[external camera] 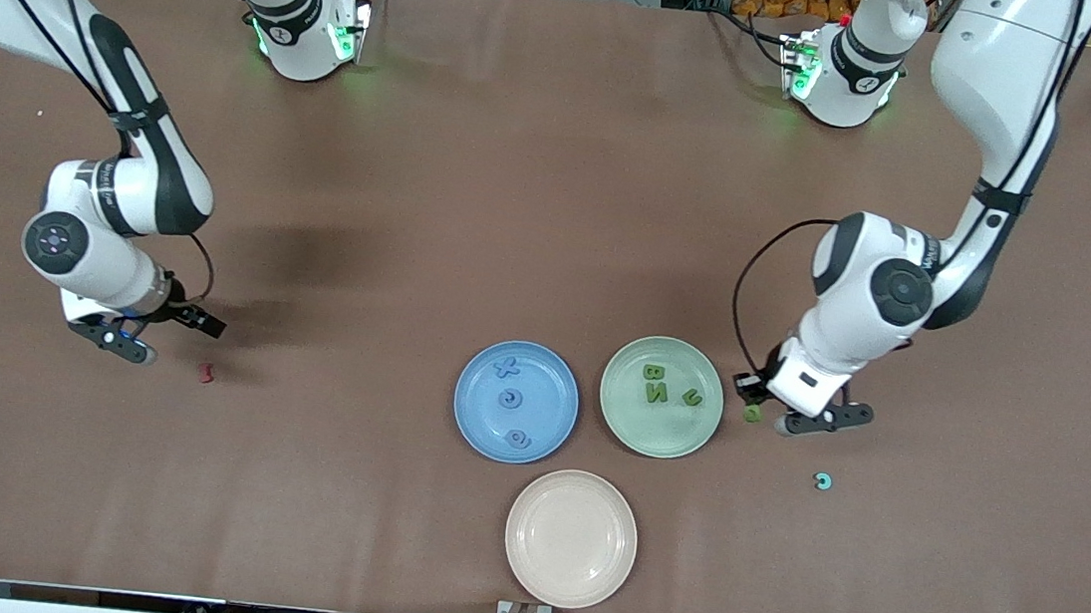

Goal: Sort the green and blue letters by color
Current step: 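Grasp the green p with the left gripper while the right gripper returns, then lower the green p onto the green plate and open the left gripper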

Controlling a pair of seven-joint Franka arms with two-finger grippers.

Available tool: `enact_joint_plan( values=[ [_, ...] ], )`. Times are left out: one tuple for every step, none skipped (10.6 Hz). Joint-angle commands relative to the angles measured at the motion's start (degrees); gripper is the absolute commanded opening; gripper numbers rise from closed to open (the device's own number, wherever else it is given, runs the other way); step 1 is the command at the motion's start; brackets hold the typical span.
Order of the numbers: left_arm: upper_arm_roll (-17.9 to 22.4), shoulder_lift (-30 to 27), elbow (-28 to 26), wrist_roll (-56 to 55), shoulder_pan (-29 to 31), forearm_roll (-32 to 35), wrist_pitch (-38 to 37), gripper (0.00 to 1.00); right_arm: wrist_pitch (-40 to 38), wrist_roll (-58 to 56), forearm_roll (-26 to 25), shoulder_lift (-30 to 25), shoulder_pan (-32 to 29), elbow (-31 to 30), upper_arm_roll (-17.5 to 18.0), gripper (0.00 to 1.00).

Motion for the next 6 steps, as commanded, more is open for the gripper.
enact_joint_plan(
  values=[
    [1.15, 1.32, 3.17, -10.06, -5.54, -1.56, -1.27, 0.0, 3.72, -9.69, -1.31, -1.42, -7.7, -3.83, 1.02, 1.0],
    [1.15, 1.94, 3.79, -12.62, -7.03, -1.65, -1.27, 0.0, 3.98, -12.86, -1.31, -1.07, -9.55, -3.65, 1.02, 1.0],
    [1.15, 2.64, 4.66, -15.08, -7.74, -1.56, -1.27, 0.0, 4.94, -14.9, -1.31, -0.45, -10.53, -3.65, 1.11, 1.0],
    [1.15, 3.34, 5.37, -16.93, -8.36, -1.65, -1.27, 0.0, 6.6, -15.18, -1.31, 0.42, -10.71, -3.65, 1.02, 1.0],
    [1.15, 3.44, 5.55, -18.69, -8.63, -1.3, -1.27, 0.59, 7.84, -15.36, -1.31, 1.22, -10.63, -3.57, 1.02, 1.0],
    [1.15, 3.44, 5.55, -18.71, -8.63, -0.51, -1.27, 1.0, 8.9, -16.31, -1.4, 2.09, -10.54, -3.3, 1.02, 1.0]
  ],
)
